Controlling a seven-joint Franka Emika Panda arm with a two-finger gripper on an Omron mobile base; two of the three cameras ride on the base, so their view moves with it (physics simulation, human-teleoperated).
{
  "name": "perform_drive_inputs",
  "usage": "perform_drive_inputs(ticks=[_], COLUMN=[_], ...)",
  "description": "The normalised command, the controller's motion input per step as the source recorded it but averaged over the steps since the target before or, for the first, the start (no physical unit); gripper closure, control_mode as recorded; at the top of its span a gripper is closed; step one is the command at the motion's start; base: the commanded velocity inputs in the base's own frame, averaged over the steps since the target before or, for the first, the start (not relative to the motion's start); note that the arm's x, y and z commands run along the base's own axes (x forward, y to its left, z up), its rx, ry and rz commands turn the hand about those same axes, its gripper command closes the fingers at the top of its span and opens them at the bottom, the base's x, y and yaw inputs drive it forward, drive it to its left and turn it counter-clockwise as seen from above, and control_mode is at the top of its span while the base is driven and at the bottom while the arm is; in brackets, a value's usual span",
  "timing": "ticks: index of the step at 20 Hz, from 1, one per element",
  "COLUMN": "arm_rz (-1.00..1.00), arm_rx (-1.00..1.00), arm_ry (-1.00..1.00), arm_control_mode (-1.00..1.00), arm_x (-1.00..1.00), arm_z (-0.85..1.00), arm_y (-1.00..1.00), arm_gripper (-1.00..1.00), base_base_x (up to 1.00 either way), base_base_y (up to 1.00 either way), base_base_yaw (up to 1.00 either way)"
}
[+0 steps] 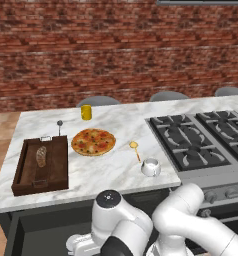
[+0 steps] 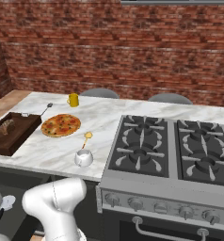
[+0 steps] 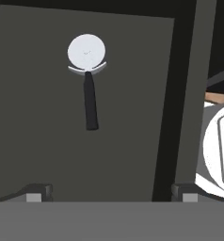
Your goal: Take the pizza cutter from the drawer on the left and place it on the dining counter for cutting.
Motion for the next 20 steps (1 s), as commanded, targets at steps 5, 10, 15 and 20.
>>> perform_drive_inputs(ticks=[5, 10, 15, 20], arm_rz=[0.0, 0.0, 0.0, 0.0], arm_rx=[0.0, 0.0, 0.0, 0.0], arm_ry=[0.0, 0.0, 0.0, 0.0], arm_control_mode=[-1.0, -1.0, -1.0, -1.0], arm_x=[0.09, 0.14, 0.24, 0.28], arm_z=[-0.17, -0.18, -0.13, -0.07], arm_y=[0.05, 0.12, 0.2, 0.23], arm_gripper=[-1.0, -1.0, -1.0, -1.0], base_base_x=[0.0, 0.0, 0.0, 0.0], base_base_y=[0.0, 0.0, 0.0, 0.0], base_base_yaw=[0.0, 0.0, 0.0, 0.0])
